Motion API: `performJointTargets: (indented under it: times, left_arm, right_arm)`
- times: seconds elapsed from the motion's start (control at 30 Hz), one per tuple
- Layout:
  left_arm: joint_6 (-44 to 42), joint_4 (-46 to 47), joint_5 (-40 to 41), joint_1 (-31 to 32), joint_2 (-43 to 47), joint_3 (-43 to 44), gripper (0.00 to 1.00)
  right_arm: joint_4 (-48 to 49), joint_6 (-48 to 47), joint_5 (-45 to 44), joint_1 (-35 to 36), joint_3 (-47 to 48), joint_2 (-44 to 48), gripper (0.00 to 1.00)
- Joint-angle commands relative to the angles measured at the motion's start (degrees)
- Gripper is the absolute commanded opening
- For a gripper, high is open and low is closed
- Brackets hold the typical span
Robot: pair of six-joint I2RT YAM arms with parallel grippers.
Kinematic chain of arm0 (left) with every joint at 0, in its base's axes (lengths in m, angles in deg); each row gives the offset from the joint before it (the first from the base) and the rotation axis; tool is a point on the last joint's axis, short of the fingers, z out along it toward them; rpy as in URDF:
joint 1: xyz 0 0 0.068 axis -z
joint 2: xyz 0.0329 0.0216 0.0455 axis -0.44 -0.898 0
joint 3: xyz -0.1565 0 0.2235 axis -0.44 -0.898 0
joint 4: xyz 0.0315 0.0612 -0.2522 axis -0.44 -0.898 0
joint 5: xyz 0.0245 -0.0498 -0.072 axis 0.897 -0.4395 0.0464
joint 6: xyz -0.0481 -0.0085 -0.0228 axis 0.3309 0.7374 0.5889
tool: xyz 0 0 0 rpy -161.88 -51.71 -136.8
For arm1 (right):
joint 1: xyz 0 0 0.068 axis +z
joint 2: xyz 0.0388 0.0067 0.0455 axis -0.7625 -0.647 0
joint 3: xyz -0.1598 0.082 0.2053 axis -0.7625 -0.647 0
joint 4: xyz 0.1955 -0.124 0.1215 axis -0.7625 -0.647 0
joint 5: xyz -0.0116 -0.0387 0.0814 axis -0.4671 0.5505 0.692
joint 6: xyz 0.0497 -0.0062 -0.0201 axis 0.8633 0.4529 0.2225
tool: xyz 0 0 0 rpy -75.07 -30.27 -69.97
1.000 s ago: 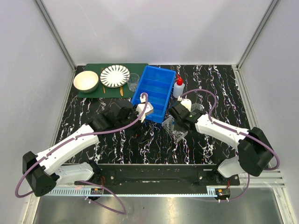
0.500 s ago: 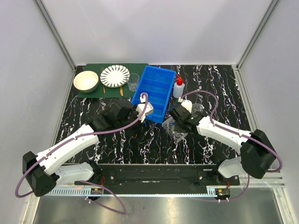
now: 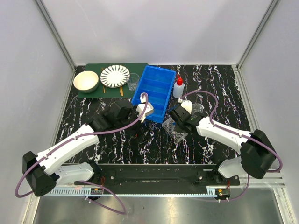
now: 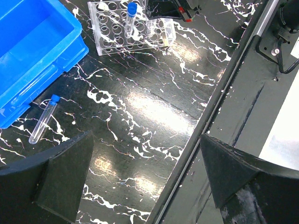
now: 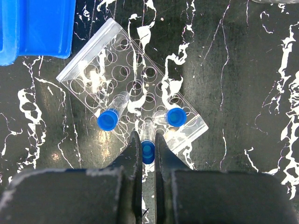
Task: Organize the chemistry lab equipment
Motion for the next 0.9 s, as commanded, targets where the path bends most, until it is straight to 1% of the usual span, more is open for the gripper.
performJointTargets:
  times: [0.0,0.27,0.3,0.33,0.4,0.43,0.5,0.53,0.57,0.77,0.87]
  left_arm:
    - [-0.46,1.39,-0.83,0.21,-0.19,1.04,0.99]
    - [-0.55,1.22,-0.92,0.30,-0.54,1.12,0.99]
    - [-0.55,1.22,-1.01,0.30,-0.63,1.04,0.99]
    - [-0.55,1.39,-0.92,0.30,-0.63,1.12,0.99]
    - [-0.55,1.31,-1.01,0.30,-0.63,1.04,0.99]
    - [-0.63,1.31,-1.10,0.39,-0.72,1.03,0.99]
    - [-0.55,1.31,-1.10,0.39,-0.81,1.04,0.99]
    - [-0.63,1.31,-1.01,0.30,-0.81,1.03,0.99]
    - [-0.63,1.31,-1.01,0.30,-0.81,1.03,0.99]
    - [-0.64,1.13,-1.01,0.30,-0.98,1.21,0.99]
    - [-0.46,1.04,-0.40,0.30,-1.33,0.86,0.99]
  right_arm:
    - [0.16,0.70,-4.15,0.69,-0.37,1.02,0.00]
    - [0.86,0.27,-3.80,0.86,-0.55,0.66,0.01]
    - [0.86,0.35,-3.71,0.86,-0.46,0.66,0.05]
    - [0.86,0.27,-3.80,0.86,-0.46,0.75,0.18]
    - [0.86,0.26,-3.62,0.95,-0.46,0.75,0.27]
    - [0.78,0.18,-3.53,0.95,-0.37,0.84,0.35]
    - [0.69,0.18,-3.45,0.95,-0.03,1.01,0.43]
    - [0.51,0.09,-3.53,1.04,0.06,1.10,0.50]
    - [0.25,0.09,-3.45,1.04,0.24,1.10,0.53]
    - [-2.38,-0.26,-3.88,1.65,2.52,2.42,0.57]
    - [-5.37,-0.88,-4.06,2.00,5.24,4.26,0.62]
